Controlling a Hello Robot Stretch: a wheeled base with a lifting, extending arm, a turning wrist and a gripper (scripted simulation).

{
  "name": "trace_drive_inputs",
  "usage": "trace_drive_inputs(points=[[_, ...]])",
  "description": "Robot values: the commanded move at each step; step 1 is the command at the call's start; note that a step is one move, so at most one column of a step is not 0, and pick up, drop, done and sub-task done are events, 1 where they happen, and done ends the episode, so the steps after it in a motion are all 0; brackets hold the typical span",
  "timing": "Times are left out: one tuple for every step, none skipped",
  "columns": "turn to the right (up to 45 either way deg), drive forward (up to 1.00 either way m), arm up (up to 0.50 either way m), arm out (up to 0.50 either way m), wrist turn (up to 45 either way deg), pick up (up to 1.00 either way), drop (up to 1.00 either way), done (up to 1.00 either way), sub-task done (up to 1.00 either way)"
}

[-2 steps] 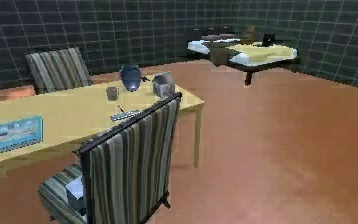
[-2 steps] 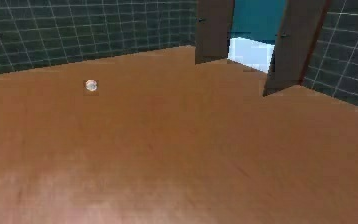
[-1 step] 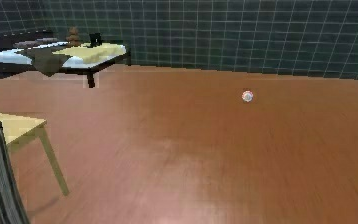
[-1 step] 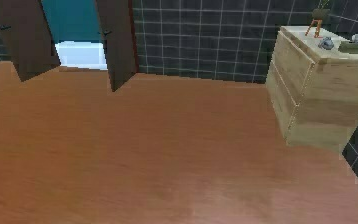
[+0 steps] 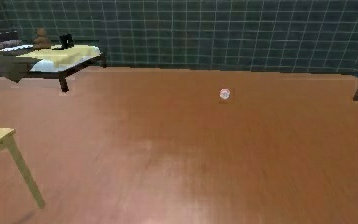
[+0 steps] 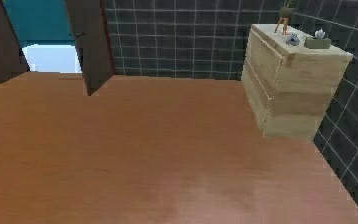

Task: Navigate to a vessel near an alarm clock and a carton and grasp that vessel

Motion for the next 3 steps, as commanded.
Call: trace_drive_inputs(points=[[0.0, 0.55, 0.00, 0.00, 0.0, 0.00, 0.00, 0.00, 0.00], [-9.0, 0.00, 0.00, 0.00, 0.0, 0.00, 0.00, 0.00, 0.00], [0.0, 0.10, 0.00, 0.00, 0.0, 0.00, 0.00, 0.00, 0.00]])
